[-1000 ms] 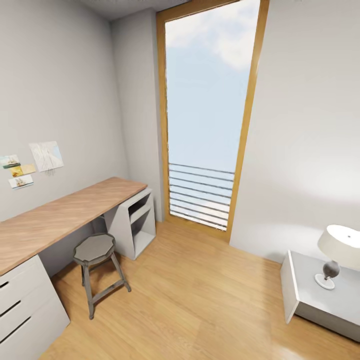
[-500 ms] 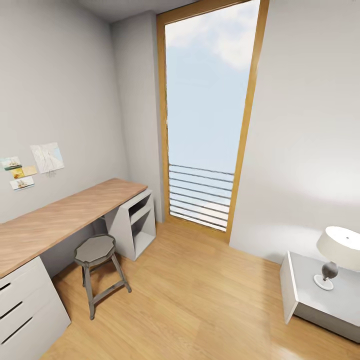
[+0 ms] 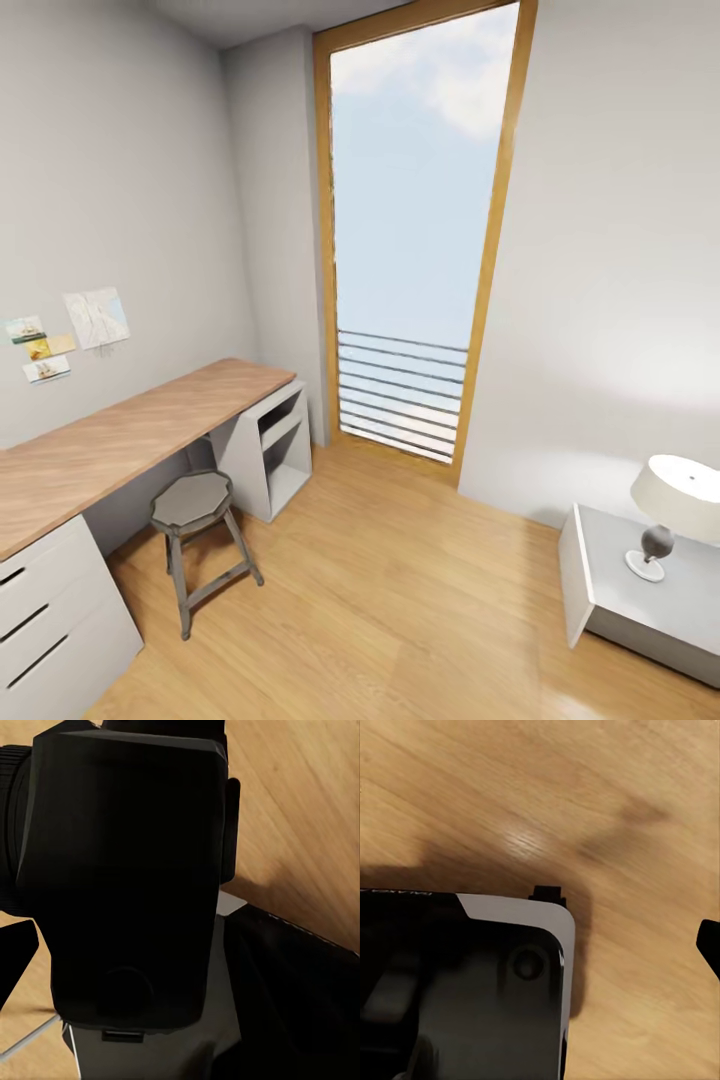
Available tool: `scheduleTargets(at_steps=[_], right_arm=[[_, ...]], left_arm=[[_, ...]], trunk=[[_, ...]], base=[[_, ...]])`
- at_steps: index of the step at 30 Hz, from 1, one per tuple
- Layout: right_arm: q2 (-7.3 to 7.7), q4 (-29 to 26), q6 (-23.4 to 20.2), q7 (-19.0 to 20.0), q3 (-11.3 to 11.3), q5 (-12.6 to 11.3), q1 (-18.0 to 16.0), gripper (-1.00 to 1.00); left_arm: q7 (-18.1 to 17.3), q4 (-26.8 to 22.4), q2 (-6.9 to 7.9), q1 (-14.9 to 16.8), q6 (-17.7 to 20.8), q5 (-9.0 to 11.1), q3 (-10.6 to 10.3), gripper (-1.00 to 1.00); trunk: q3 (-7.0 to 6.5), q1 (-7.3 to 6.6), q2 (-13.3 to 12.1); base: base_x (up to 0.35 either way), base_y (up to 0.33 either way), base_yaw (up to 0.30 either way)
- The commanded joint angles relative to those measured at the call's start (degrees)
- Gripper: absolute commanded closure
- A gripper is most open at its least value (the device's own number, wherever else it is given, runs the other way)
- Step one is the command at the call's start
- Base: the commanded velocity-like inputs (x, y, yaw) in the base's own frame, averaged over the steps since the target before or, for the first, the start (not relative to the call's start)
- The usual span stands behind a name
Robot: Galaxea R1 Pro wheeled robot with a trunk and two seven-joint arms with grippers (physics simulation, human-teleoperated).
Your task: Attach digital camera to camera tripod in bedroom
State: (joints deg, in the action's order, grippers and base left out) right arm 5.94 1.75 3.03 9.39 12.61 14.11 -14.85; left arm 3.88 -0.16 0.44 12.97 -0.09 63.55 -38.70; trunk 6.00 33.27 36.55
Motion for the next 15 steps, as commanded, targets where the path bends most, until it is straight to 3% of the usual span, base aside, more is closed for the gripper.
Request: scheduleTargets(at_steps=[1, 15], right_arm=[[0.04, 0.2, 0.3, 0.1, 0.5, 0.5, -0.1, -1.00], [0.03, 0.2, 0.4, 0.1, 0.5, 0.6, -0.1, -1.00]], left_arm=[[0.2, 0.0, 0.00, 0.0, 0.0, 0.3, -0.5, 1.00], [0.2, 0.0, 0.00, 0.0, -0.7, 0.6, -0.5, 1.00]], trunk=[[-0.09, -0.21, -0.3], [-2.60, -3.28, -6.0]], base=[[0.000, 0.000, 0.000], [0.000, 0.000, 0.000]])
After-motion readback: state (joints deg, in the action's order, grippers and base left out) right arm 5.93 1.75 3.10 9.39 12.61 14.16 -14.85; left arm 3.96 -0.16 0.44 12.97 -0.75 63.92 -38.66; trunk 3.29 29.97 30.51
